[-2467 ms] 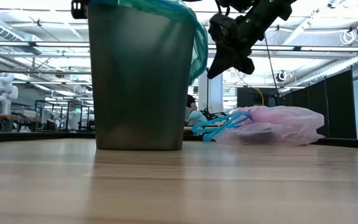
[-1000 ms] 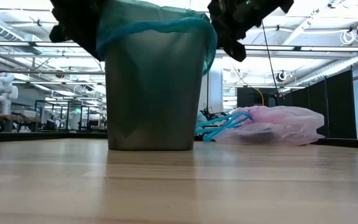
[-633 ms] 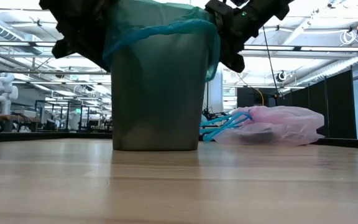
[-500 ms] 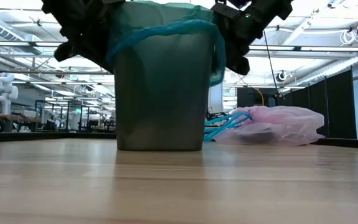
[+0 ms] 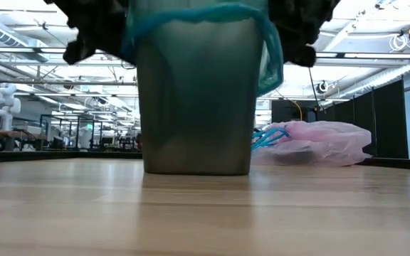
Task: Place trash/remove bag and relplace
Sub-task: Insert the blue trash bag into the trash bin
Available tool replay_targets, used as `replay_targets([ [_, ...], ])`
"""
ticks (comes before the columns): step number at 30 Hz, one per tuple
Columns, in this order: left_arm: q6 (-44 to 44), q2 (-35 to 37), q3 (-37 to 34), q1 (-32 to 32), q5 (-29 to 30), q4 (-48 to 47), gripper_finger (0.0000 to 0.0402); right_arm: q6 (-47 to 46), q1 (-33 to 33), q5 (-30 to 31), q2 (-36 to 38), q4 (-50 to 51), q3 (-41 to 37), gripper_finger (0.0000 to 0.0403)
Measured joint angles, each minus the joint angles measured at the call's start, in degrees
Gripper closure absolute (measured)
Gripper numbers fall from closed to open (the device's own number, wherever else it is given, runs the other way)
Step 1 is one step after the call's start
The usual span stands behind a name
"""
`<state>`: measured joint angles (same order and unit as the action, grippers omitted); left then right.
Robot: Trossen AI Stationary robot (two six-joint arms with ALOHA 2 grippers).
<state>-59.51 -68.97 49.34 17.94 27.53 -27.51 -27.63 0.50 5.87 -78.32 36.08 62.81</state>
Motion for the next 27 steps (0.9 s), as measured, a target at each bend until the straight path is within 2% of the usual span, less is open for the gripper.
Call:
replay_targets([
  [6, 0.35, 5.91, 2.36, 1.27, 2.69, -3.54, 0.0401, -0.25, -0.5, 5.18, 7.09, 2.89, 0.0, 0.0403],
  [11, 0.0, 12.37, 3.3, 0.26, 13.23, -6.32, 0.0401, -0.21, -3.19, 7.74, 11.98, 0.16, 0.0, 0.0403],
  [12, 0.02, 13.45, 3.33, -0.41, 13.56, -6.4, 0.0401, -0.05, -4.0, 7.65, 12.45, -0.3, 0.0, 0.0403],
  [16, 0.35, 16.3, 3.33, -2.79, 10.67, -6.98, 0.0401, 0.65, -6.07, 7.48, 13.17, -1.59, 0.0, 0.0403],
  [22, 4.44, 16.19, 3.32, -8.88, 11.72, -6.35, 0.0401, 1.97, -7.06, 7.3, 11.52, -5.43, 0.0, 0.0403],
  [25, 8.88, 14.56, 1.6, -13.12, 8.39, -0.37, 0.0401, 4.06, -7.32, 7.11, 9.77, -8.76, 0.0, 0.0403],
  [27, 10.75, 13.69, -0.61, -15.57, 4.91, 4.09, 0.0401, 5.27, -8.11, 4.87, 8.24, -10.22, 0.0, 0.0403],
])
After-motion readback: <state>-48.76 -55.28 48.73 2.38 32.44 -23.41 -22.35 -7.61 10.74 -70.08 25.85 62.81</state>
